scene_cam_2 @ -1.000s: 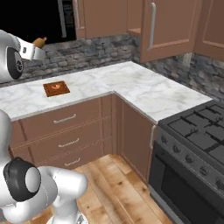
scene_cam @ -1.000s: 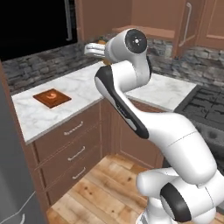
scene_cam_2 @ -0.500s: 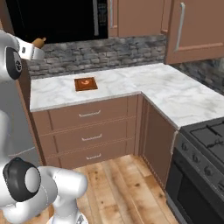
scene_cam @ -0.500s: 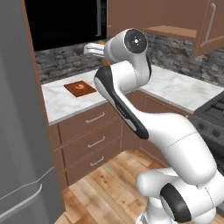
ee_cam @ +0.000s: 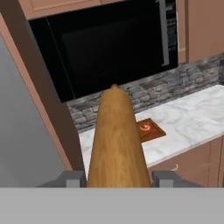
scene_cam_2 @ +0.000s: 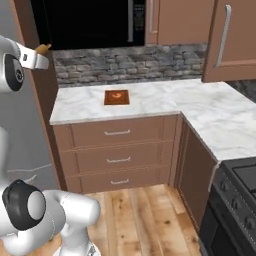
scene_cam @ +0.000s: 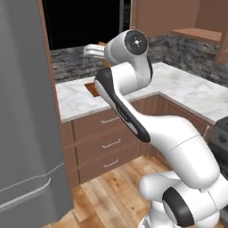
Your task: Open the cabinet, retrieve the rolling pin, and place it next to the meat on the cutting board to prepare for tenderizing.
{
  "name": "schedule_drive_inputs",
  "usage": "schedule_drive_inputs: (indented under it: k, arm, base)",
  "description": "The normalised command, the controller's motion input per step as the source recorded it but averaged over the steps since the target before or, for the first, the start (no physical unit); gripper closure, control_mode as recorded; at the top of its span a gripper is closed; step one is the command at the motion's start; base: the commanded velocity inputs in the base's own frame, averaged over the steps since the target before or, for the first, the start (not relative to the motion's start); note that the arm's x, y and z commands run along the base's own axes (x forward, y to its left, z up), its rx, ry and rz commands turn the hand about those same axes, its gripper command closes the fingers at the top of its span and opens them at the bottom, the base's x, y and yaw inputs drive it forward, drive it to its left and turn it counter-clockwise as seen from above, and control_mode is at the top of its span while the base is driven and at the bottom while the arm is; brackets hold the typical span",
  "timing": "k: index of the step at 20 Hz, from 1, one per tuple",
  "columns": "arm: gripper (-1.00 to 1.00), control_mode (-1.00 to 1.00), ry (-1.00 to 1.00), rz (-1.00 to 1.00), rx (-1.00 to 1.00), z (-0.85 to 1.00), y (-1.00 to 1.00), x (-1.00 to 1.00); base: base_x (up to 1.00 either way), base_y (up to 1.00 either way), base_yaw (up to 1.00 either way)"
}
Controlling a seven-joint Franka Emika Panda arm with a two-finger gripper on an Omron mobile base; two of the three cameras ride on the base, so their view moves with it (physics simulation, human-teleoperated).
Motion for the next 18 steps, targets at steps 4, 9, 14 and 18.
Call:
schedule_drive_inputs:
  k: [4,9,14,18]
  arm:
    - [1.0,1.0,0.0,0.0,0.0,0.0,0.0,0.0]
    - [1.0,1.0,0.0,0.0,0.0,0.0,0.0,0.0]
    - [1.0,1.0,0.0,0.0,0.0,0.0,0.0,0.0]
    - [1.0,1.0,0.0,0.0,0.0,0.0,0.0,0.0]
  base:
    - [0.14,-0.61,0.23]
    - [0.22,-0.7,0.17]
    - [0.44,-0.52,0.12]
    - [0.53,-0.2,0.11]
